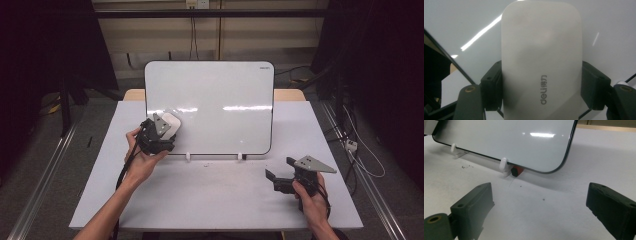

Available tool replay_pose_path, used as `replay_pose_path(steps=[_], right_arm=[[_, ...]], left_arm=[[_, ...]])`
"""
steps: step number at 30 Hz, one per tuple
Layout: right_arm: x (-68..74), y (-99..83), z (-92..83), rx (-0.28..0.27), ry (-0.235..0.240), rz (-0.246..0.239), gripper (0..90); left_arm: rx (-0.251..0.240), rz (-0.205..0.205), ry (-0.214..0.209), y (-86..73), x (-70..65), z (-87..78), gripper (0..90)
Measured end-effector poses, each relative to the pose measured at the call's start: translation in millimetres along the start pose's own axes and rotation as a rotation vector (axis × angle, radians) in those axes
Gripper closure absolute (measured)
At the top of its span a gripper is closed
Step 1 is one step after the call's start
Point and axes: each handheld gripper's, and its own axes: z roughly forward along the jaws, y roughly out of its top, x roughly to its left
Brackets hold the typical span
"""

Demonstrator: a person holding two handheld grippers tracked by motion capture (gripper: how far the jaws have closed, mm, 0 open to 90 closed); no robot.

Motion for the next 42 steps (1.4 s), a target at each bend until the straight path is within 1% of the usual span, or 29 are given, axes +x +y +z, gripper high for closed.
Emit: replay_pose_path(steps=[1,4,6,13,15,16,17,19,20,21,24,26,28,30,31,32,33,35,36,37,38,39,40,42], right_arm=[[0.0,-0.1,-0.4,-0.003,0.002,-0.001,7.2],[-0.3,-0.4,-1.2,-0.004,0.002,0.001,7.2],[-1.2,-0.2,-1.1,-0.003,-0.001,0.005,7.2],[-0.5,0.5,0.2,-0.005,0.003,0.004,7.3],[-0.7,0.5,0.4,-0.005,0.004,0.006,7.3],[-0.6,0.4,0.6,-0.004,0.003,0.007,7.2],[-0.9,0.4,0.6,-0.004,0.003,0.01,7.3],[-0.8,0.9,0.0,-0.01,0.0,0.012,7.3],[-0.4,1.0,-0.3,-0.011,0.0,0.014,7.3],[0.0,1.0,-0.6,-0.011,0.003,0.013,7.1],[1.5,1.6,-1.0,-0.011,0.002,0.008,7.1],[2.8,1.9,-0.9,-0.012,0.001,0.001,7.0],[3.4,2.0,0.2,-0.007,0.006,-0.003,6.9],[3.0,2.3,0.7,-0.006,0.005,0.001,7.1],[3.0,2.4,0.6,-0.008,0.005,-0.001,7.0],[3.1,2.4,0.7,-0.007,0.005,-0.001,7.0],[3.3,2.4,0.9,-0.006,0.005,-0.006,7.0],[3.3,2.4,0.9,-0.006,0.006,-0.005,7.0],[3.4,2.4,1.0,-0.006,0.006,-0.005,7.0],[3.4,2.4,1.2,-0.005,0.006,-0.005,7.0],[3.5,2.4,1.2,-0.005,0.005,-0.006,7.0],[3.6,2.4,1.3,-0.004,0.007,-0.005,7.0],[3.5,2.3,1.5,-0.002,0.008,-0.009,7.0],[3.7,2.2,1.9,-0.001,0.009,-0.009,7.0]], left_arm=[[-0.002,0.008,0.015,-0.1,-1.8,1.1,30.8],[0.006,0.006,0.021,1.1,-2.6,0.3,30.8],[0.0,0.002,0.032,0.5,-3.7,0.9,30.8],[0.002,0.004,0.022,0.8,-3.0,0.4,30.3],[-0.011,-0.016,0.014,0.4,-2.3,1.0,30.1],[-0.01,-0.015,0.011,0.6,-1.6,0.2,30.0],[-0.015,-0.018,0.003,0.8,-1.0,-0.7,29.5],[-0.034,-0.017,0.005,1.7,-1.1,-3.9,25.1],[-0.041,-0.024,0.013,1.7,-1.8,-4.7,22.0],[-0.028,-0.015,0.006,1.8,-1.3,-5.3,19.7],[-0.017,-0.021,-0.013,0.9,-3.9,-3.6,12.2],[-0.02,-0.019,-0.034,1.6,-3.8,-5.4,11.2],[-0.041,-0.032,-0.032,2.4,-2.8,-6.9,8.4],[-0.052,-0.052,-0.045,2.1,-0.9,-8.8,5.3],[-0.047,-0.054,-0.055,1.8,0.5,-10.0,5.2],[-0.048,-0.066,-0.056,1.4,1.9,-10.6,5.2],[-0.047,-0.065,-0.065,1.0,3.6,-12.2,5.1],[-0.056,-0.089,-0.068,0.2,5.5,-15.5,5.1],[-0.063,-0.105,-0.08,-0.3,6.3,-16.9,5.1],[-0.075,-0.122,-0.114,-1.0,8.5,-19.1,5.0],[-0.098,-0.138,-0.143,-2.6,9.9,-21.6,5.0],[-0.104,-0.153,-0.155,-3.7,10.3,-22.7,4.8],[-0.097,-0.167,-0.155,-4.4,10.8,-23.4,4.4],[-0.103,-0.18,-0.176,-6.1,10.8,-24.2,4.5]])
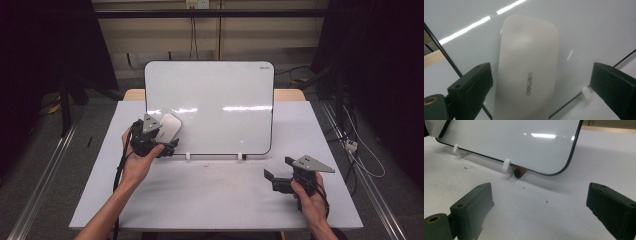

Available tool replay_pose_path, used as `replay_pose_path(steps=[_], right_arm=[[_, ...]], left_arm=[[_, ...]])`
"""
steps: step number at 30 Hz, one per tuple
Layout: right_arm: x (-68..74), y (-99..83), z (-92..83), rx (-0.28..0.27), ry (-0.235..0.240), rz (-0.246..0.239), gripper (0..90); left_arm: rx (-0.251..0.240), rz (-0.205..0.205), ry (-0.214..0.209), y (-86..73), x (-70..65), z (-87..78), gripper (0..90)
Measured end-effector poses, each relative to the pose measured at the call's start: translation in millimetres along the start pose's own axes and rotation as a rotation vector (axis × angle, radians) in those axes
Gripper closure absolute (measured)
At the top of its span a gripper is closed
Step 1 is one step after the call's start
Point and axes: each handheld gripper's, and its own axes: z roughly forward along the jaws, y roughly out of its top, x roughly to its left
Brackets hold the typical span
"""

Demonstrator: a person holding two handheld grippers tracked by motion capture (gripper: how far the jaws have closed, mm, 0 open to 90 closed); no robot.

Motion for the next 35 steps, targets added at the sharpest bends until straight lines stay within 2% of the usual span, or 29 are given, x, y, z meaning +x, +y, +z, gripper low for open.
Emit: replay_pose_path(steps=[2,5,9,12,13,14,17,21,25,31,33,35], right_arm=[[0.1,0.0,0.0,0.0,0.0,0.0,7.0],[-0.1,-0.1,-0.1,0.0,0.0,0.0,7.0],[0.5,-0.2,-0.7,-0.001,-0.002,0.0,7.0],[0.6,-0.2,-1.1,-0.002,-0.002,0.0,6.9],[0.6,-0.2,-1.0,-0.001,-0.003,0.001,6.9],[0.6,-0.1,-0.9,-0.001,-0.004,0.0,7.0],[1.0,-0.1,-0.6,0.0,-0.004,-0.001,7.0],[1.2,-0.3,-1.1,-0.001,-0.004,-0.004,6.9],[0.6,-0.6,-1.3,-0.001,-0.007,-0.002,7.0],[1.2,-0.8,-2.3,0.003,-0.008,-0.003,7.0],[1.3,-1.2,-3.2,0.0,-0.008,0.0,7.0],[0.4,-1.8,-4.3,0.0,-0.009,-0.001,7.0]], left_arm=[[-0.004,-0.017,-0.013,-2.3,0.2,-2.2,4.2],[0.015,-0.039,-0.037,-7.3,0.3,-6.1,4.4],[-0.006,-0.044,0.0,-18.0,-2.1,-12.7,4.8],[-0.03,-0.047,0.011,-25.6,-2.6,-18.9,5.3],[-0.032,-0.024,0.027,-28.6,-2.9,-22.2,5.3],[-0.03,-0.022,0.036,-30.9,-3.4,-24.7,5.2],[-0.028,-0.043,0.017,-39.3,-3.4,-29.6,4.8],[-0.016,-0.044,0.022,-52.5,-4.2,-34.8,4.8],[-0.017,-0.102,0.021,-64.6,-3.9,-39.7,4.8],[-0.05,-0.1,0.034,-79.9,-6.5,-41.7,5.3],[-0.055,-0.093,0.043,-81.8,-8.1,-43.7,4.9],[-0.068,-0.104,0.058,-82.2,-7.3,-45.0,4.8]])
